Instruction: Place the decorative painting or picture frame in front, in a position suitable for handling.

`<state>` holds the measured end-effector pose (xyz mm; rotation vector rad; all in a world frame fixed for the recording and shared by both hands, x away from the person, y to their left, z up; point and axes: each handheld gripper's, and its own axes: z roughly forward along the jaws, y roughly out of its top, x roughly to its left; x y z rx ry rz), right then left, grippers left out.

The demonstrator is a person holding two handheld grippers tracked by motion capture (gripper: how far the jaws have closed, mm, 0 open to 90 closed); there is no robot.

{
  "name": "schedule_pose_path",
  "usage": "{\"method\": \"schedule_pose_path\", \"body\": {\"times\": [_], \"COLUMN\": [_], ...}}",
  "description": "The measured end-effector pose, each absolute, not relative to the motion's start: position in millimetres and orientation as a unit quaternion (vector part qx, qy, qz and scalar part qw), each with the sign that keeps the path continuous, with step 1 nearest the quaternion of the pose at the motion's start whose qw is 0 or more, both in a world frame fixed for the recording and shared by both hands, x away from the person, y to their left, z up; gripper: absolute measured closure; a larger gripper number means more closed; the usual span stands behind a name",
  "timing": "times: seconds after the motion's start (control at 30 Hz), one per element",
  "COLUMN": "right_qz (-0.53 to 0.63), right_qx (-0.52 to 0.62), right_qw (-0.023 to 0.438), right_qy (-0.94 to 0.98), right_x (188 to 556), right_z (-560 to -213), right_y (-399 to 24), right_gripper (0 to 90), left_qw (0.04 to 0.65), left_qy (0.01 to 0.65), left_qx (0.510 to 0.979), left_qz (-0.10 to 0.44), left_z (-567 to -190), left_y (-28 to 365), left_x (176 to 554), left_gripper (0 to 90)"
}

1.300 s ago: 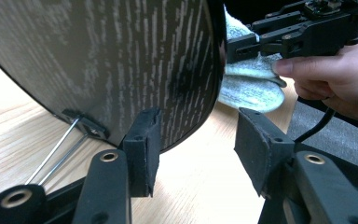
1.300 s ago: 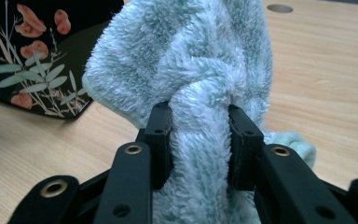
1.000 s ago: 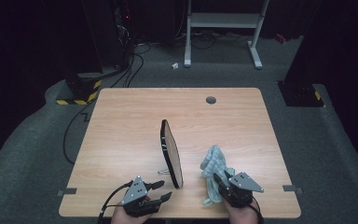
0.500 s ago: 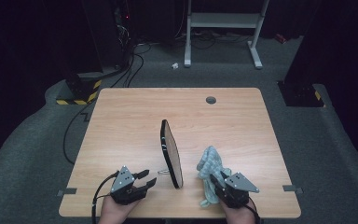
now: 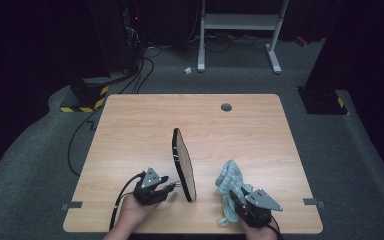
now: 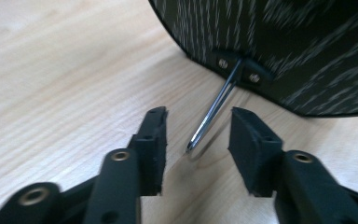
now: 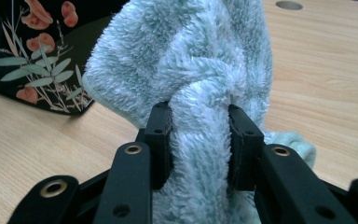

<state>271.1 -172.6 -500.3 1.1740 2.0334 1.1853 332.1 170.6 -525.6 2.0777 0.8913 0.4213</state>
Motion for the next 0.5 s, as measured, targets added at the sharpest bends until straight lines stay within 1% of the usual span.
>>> {"method": "schedule_pose_path", "body": {"times": [0.07,0.13,0.33,0.5], "right_qz": [0.435,0.435,0.432,0.429], "right_qx": [0.433,0.433,0.432,0.427], "right_qw": [0.253,0.254,0.255,0.252], "right_qy": [0.748,0.748,0.750,0.755], "right_x": [270.0,268.7,266.1,266.7], "right_z": [-500.5,-500.1,-498.4,-499.0], "right_y": [-173.0,-173.3,-172.4,-168.0], "right_gripper": [66.1,66.1,66.1,66.1], "left_qw": [0.406,0.402,0.397,0.394], "left_qy": [0.354,0.352,0.342,0.338], "left_qx": [0.829,0.833,0.838,0.840], "left_qz": [0.150,0.143,0.152,0.157], "left_z": [-529.3,-531.8,-531.2,-531.3], "left_y": [166.8,163.9,160.8,160.1], "left_x": [336.5,339.9,342.4,341.6], "left_gripper": [61.2,62.8,73.9,76.4]}}
